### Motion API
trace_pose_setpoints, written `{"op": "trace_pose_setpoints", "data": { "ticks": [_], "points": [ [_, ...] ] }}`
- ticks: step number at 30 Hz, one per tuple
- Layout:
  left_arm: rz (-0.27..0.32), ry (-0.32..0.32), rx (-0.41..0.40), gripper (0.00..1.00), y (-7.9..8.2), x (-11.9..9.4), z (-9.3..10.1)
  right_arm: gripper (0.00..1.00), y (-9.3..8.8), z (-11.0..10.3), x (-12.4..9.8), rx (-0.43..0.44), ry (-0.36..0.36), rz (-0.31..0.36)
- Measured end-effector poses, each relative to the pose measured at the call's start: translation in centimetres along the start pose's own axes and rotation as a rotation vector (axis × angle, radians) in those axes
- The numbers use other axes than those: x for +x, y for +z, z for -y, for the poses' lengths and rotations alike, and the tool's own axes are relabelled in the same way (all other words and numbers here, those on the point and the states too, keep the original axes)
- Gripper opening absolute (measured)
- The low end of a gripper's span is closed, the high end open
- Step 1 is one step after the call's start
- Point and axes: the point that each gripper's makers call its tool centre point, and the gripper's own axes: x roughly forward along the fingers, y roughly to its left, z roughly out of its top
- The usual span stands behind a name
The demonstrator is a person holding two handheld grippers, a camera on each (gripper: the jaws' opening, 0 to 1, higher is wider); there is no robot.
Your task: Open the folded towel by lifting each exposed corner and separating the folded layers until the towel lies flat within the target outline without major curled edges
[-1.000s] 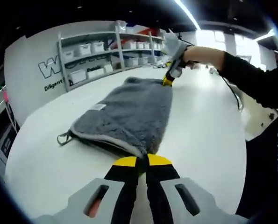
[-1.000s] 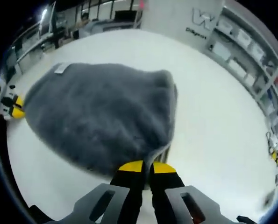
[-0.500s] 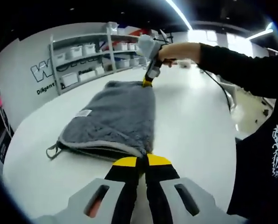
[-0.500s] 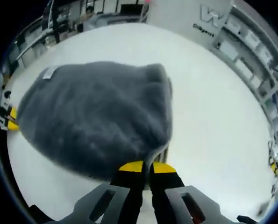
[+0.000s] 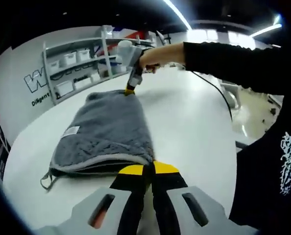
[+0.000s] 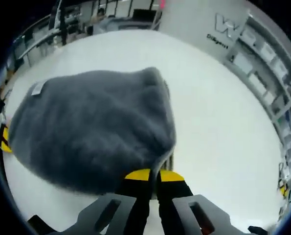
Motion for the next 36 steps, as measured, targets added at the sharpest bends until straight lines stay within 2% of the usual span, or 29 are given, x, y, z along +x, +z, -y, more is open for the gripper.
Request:
{"op": "trace_pose_setpoints", "data": {
  "ticks": [3, 14, 19, 24, 32, 36],
  "points": [
    [0.0, -0.002, 0.011, 0.02, 0.1, 0.2, 0.2, 0.0, 0.9, 0.0, 0.5, -0.055, -0.004, -0.003],
    [-0.004, -0.004, 0.058, 0.02, 0.6, 0.9, 0.9, 0.0, 3.2, 0.0, 2.0, -0.072, 0.025, -0.011],
    [0.001, -0.012, 0.063, 0.02, 0.8, 1.1, 1.1, 0.0, 4.6, -0.2, 2.8, -0.178, 0.013, -0.023],
    [0.008, -0.004, 0.082, 0.02, 1.0, 1.6, 1.5, 0.0, 6.2, -0.5, 3.7, -0.175, 0.029, -0.008],
    [0.004, 0.001, 0.109, 0.02, 1.3, 2.1, 1.7, 0.0, 8.0, -1.2, 4.8, -0.278, -0.014, -0.022],
    [-0.002, 0.009, 0.141, 0.02, 1.5, 2.4, 1.9, 0.0, 9.0, -1.4, 5.2, -0.316, -0.008, -0.01]
  ]
}}
